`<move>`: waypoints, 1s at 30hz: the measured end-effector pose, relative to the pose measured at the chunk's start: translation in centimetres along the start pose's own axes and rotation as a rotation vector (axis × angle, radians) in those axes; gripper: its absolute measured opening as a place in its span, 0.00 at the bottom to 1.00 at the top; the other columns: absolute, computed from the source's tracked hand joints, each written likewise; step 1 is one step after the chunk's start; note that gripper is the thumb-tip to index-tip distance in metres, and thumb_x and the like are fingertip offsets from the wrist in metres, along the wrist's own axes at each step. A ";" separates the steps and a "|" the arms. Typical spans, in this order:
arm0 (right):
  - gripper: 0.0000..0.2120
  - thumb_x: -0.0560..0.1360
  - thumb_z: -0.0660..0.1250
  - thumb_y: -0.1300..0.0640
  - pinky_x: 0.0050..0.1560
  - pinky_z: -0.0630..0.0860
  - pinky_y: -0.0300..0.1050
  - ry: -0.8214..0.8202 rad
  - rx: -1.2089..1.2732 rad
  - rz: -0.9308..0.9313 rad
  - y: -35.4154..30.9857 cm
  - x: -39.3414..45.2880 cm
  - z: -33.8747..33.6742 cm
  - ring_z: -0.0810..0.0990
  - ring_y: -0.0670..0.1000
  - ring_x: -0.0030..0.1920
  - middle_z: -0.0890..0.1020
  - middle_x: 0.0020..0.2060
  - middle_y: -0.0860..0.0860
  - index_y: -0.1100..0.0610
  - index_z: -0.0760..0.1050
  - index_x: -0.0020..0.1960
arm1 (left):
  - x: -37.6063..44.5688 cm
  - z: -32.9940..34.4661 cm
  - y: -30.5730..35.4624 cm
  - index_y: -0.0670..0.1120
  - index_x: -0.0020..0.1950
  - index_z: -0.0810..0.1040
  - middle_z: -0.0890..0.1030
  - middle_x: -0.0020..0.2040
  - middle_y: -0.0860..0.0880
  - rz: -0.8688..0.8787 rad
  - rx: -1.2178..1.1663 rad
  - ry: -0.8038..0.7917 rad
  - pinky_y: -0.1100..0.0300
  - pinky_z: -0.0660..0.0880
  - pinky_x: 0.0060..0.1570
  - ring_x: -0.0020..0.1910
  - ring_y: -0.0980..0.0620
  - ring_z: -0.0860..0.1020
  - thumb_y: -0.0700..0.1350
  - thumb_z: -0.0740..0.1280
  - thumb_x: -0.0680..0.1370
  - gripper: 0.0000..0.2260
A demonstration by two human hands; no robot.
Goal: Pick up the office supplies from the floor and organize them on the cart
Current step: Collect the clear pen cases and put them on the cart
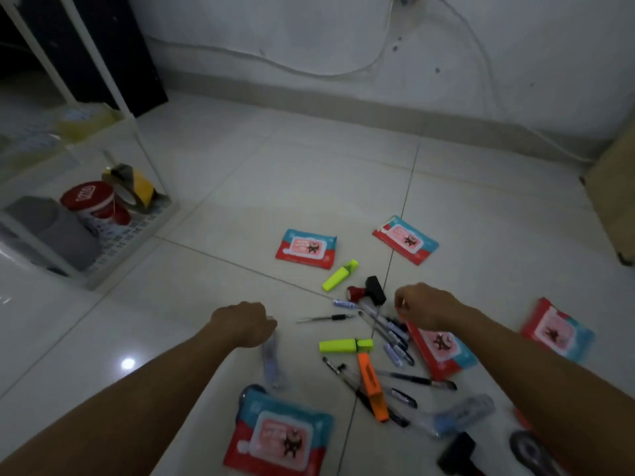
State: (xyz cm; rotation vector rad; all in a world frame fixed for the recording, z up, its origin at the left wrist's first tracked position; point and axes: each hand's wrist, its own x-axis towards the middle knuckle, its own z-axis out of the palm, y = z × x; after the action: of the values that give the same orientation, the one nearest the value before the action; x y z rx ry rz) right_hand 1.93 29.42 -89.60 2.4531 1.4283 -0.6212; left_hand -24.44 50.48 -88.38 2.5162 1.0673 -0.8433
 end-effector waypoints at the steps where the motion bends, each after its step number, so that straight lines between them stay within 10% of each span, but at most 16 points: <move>1: 0.10 0.78 0.61 0.51 0.48 0.74 0.47 -0.058 -0.062 -0.019 0.6 -0.4 1.3 0.79 0.55 0.53 0.79 0.56 0.54 0.52 0.76 0.56 | 0.2 1.6 0.3 0.44 0.76 0.63 0.69 0.73 0.43 -0.029 -0.056 -0.006 0.53 0.68 0.64 0.68 0.44 0.71 0.59 0.49 0.83 0.27; 10: 0.03 0.74 0.70 0.56 0.43 0.79 0.44 -0.253 0.180 -0.149 4.5 -3.9 4.5 0.80 0.49 0.40 0.80 0.39 0.45 0.49 0.77 0.43 | 1.6 10.8 2.2 0.41 0.67 0.64 0.69 0.63 0.40 -0.191 -0.248 0.303 0.45 0.73 0.59 0.62 0.40 0.71 0.59 0.64 0.78 0.27; 19: 0.24 0.72 0.72 0.43 0.47 0.72 0.46 -0.336 -0.247 -0.444 0.2 -9.0 8.6 0.77 0.54 0.55 0.75 0.59 0.51 0.51 0.72 0.64 | 1.7 8.0 2.9 0.36 0.44 0.79 0.81 0.46 0.37 -0.227 -1.065 0.294 0.55 0.76 0.40 0.43 0.42 0.79 0.32 0.62 0.77 0.07; 24: 0.21 0.75 0.68 0.45 0.43 0.70 0.46 -0.276 -0.414 -0.485 -1.5 -8.9 8.3 0.77 0.54 0.48 0.77 0.56 0.55 0.55 0.71 0.63 | -0.8 4.8 4.2 0.40 0.55 0.79 0.83 0.48 0.42 -0.099 -1.579 0.218 0.56 0.78 0.41 0.47 0.47 0.81 0.37 0.63 0.81 0.07; 30: 0.14 0.74 0.67 0.52 0.53 0.75 0.46 -0.335 -0.021 -0.262 0.4 -8.0 4.2 0.74 0.49 0.50 0.76 0.52 0.49 0.52 0.74 0.60 | -2.5 1.7 3.9 0.38 0.61 0.78 0.85 0.53 0.42 0.111 -1.680 0.210 0.59 0.80 0.36 0.47 0.48 0.85 0.37 0.66 0.80 0.10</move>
State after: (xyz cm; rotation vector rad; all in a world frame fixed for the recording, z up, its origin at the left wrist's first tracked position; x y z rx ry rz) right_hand -2.20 21.40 -89.51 2.0360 1.6100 -1.0099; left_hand -23.64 45.65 -88.07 1.1428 0.9535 0.3741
